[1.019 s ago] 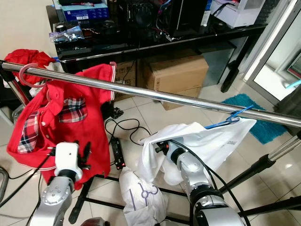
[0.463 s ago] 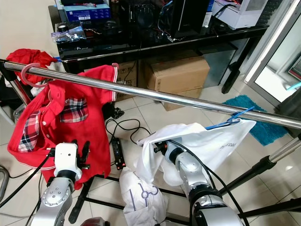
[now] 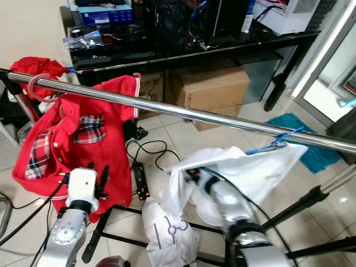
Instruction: Hang hanger
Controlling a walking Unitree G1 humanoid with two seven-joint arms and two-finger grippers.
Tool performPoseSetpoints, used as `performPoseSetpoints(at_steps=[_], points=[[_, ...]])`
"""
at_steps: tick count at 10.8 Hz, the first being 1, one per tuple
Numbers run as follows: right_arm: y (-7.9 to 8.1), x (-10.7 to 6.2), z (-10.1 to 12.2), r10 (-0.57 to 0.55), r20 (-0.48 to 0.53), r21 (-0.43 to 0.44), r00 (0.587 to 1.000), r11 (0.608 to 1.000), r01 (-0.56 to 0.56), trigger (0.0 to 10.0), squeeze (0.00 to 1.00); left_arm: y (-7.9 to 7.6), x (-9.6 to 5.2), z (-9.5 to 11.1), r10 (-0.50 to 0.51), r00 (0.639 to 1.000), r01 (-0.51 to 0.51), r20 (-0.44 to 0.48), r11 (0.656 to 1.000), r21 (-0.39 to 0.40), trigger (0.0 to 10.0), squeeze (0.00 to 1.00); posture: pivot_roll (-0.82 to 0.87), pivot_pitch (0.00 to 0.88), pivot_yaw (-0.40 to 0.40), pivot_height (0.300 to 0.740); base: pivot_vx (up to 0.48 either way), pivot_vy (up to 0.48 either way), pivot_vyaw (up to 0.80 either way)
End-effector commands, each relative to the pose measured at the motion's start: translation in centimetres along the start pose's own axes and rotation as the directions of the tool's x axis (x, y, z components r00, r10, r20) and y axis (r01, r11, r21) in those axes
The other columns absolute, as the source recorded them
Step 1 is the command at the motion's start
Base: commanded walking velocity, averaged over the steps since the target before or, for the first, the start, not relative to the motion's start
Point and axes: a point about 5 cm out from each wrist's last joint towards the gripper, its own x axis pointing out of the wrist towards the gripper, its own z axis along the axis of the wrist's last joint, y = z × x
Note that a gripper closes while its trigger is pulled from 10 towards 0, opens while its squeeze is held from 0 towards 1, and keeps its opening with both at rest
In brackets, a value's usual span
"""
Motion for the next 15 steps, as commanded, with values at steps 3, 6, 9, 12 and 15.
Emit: performPoseSetpoints(at_steps=[3, 6, 9, 12, 15], points=[[-1.0, -2.2, -1.9, 0.131, -0.114, -0.090, 0.985, 0.986, -0.142, 10.0, 0.00, -1.3, 0.3, -0.1, -0.061, 0.998, 0.061, 0.009, 0.998, 0.033, 10.0, 0.00, 0.12, 0.023, -0.066, 0.740, 0.000, 0.000, 0.00], [-3.0, -2.8, -1.3, 0.006, -0.070, -0.047, 0.998, 0.999, -0.009, 10.0, 0.00, -1.2, 0.3, -0.1, -0.064, 0.998, 0.064, 0.015, 0.997, 0.036, 10.0, 0.00, 0.11, 0.012, -0.055, 0.740, 0.000, 0.000, 0.00], [-4.3, -4.7, -2.5, -0.051, -0.082, -0.017, 0.995, 0.999, 0.050, 10.0, 0.00, -1.4, 0.6, -0.2, -0.099, 0.995, 0.098, 0.010, 0.994, 0.051, 10.0, 0.00, 0.07, 0.018, -0.023, 0.740, 0.000, 0.000, 0.00], [-4.6, -6.1, -2.0, 0.016, 0.037, 0.048, 0.999, 0.999, -0.018, 10.0, 0.00, -2.1, 0.8, -0.3, -0.148, 0.989, 0.149, 0.020, 0.984, -0.095, 10.0, 0.00, 0.04, 0.029, -0.019, 0.740, 0.000, 0.000, 0.00], [-2.8, -6.7, -5.6, 0.128, -0.159, 0.121, 0.979, 0.987, -0.109, 10.0, 0.00, -3.1, -1.8, -7.3, -0.253, 0.919, 0.201, -0.301, 0.960, -0.195, 10.0, 0.00, 0.04, 0.023, -0.030, 0.740, 0.000, 0.000, 0.00]])
